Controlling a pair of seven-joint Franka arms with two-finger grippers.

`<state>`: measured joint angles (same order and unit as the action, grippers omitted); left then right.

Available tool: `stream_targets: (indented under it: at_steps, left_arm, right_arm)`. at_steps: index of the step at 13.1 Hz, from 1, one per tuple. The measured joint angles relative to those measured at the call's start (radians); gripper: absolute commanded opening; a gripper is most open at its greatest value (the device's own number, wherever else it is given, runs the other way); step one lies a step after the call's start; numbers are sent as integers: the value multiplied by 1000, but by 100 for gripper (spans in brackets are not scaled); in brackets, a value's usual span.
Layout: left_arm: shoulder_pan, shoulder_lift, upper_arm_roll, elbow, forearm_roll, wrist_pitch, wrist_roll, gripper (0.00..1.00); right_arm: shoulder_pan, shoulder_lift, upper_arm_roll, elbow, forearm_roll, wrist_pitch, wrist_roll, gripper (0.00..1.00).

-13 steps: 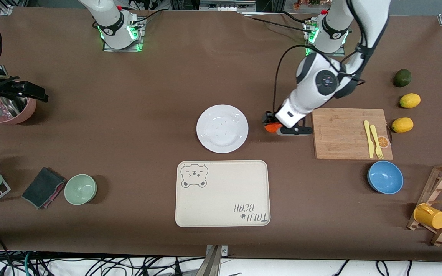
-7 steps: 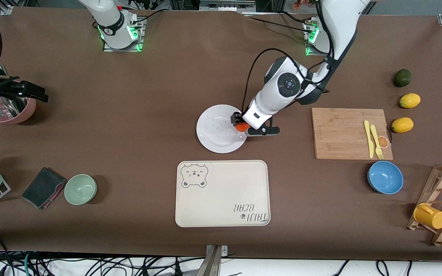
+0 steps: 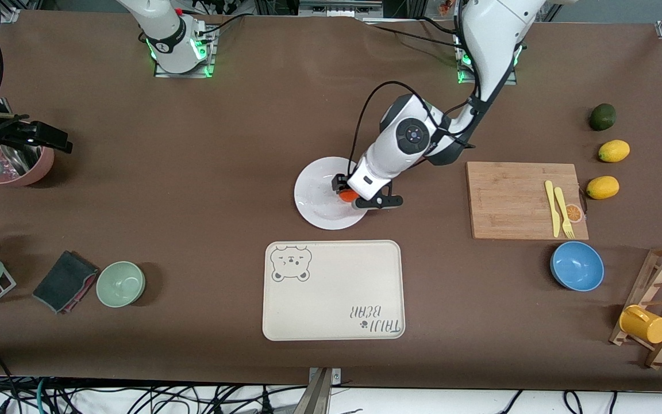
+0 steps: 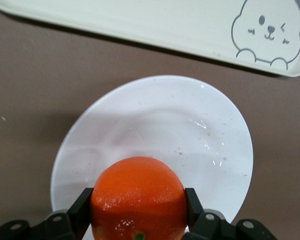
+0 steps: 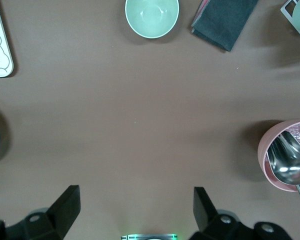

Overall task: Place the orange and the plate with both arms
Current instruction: 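Lift the orange with the left gripper and carry it over the plate, then lower the orange onto the white plate and open the left gripper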

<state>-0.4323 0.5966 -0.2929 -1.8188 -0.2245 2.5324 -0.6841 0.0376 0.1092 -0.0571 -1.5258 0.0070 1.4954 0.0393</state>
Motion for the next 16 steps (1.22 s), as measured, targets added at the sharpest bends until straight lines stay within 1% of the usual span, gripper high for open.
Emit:
stream_targets:
  at_steps: [2, 4, 7, 9, 10, 11, 16]
  left_arm:
    - [-50, 30, 21, 26, 0, 0, -50, 11]
    - [-75, 49, 37, 47, 0, 0, -71, 18]
    - [-77, 64, 50, 54, 0, 0, -75, 31]
    - [-77, 72, 59, 57, 0, 0, -75, 52]
    - [-78, 75, 61, 58, 0, 0, -75, 56]
    - [-78, 77, 61, 59, 0, 0, -75, 65]
    - [-79, 78, 64, 69, 0, 0, -76, 86]
  right_arm:
    - [0, 0, 0, 0, 0, 0, 0, 100]
    - [0, 0, 0, 0, 0, 0, 0, 100]
    - [0, 0, 0, 0, 0, 0, 0, 100]
    - [0, 0, 0, 0, 0, 0, 0, 100]
    - [0, 0, 0, 0, 0, 0, 0, 100]
    - [0, 0, 0, 0, 0, 0, 0, 100]
    - [0, 0, 0, 0, 0, 0, 0, 100]
